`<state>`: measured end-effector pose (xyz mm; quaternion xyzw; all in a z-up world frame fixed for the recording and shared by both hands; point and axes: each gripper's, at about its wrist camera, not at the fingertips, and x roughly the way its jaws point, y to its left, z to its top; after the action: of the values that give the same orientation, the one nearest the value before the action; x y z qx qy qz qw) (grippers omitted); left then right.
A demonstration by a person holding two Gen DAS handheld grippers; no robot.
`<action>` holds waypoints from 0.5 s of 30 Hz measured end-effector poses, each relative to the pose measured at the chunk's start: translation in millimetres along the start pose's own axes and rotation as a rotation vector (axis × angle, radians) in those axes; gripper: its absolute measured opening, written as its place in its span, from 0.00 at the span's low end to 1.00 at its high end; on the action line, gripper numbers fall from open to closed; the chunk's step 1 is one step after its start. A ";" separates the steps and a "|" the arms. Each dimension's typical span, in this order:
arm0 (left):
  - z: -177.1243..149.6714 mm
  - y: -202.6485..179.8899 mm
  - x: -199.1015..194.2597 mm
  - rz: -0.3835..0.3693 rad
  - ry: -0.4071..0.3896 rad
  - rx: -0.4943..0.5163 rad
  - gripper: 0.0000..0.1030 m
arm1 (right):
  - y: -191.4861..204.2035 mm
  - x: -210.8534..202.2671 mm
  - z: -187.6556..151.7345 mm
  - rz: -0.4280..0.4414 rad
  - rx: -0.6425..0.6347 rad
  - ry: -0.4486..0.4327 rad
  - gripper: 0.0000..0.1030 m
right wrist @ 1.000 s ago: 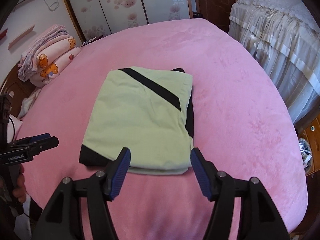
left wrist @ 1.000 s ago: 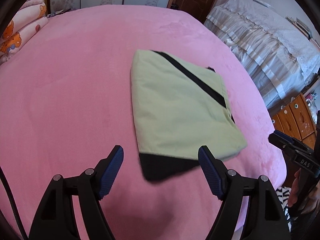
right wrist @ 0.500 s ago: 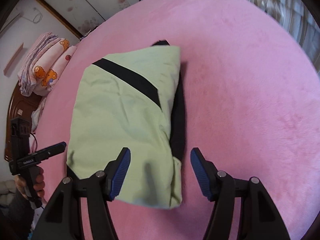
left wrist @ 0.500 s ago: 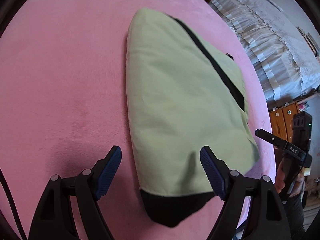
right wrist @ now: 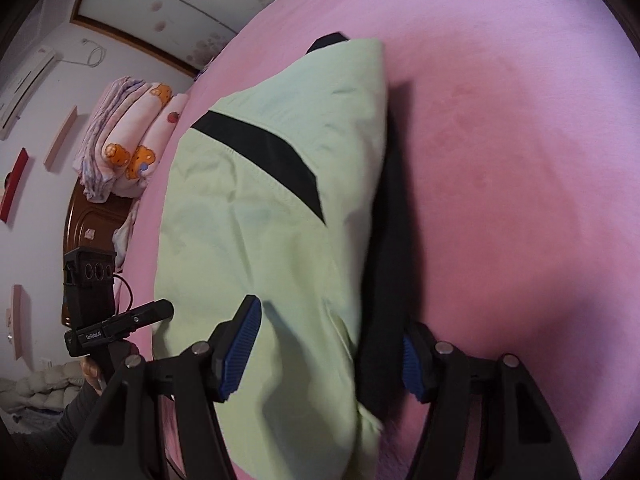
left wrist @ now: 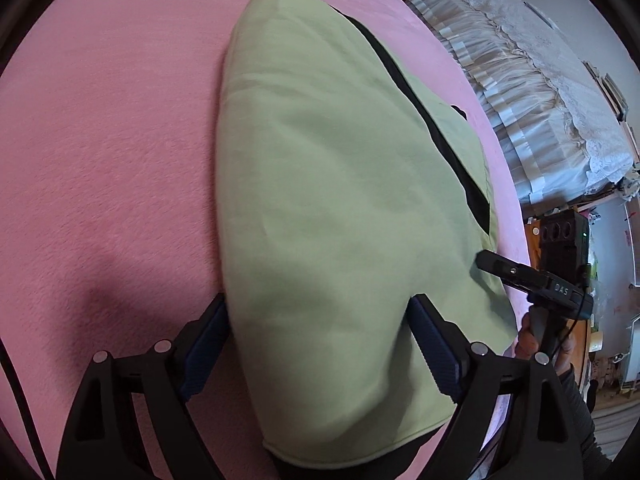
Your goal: Fold large clothes
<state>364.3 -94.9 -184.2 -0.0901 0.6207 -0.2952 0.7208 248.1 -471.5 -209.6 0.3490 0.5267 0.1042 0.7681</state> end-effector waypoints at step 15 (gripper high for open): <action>16.9 -13.5 22.1 0.016 0.005 0.005 0.94 | 11.3 37.5 28.0 0.027 -0.070 0.005 0.57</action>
<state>377.3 -121.8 -192.6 -0.0826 0.6224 -0.2909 0.7220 291.0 -455.3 -224.3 0.3288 0.5199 0.1337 0.7770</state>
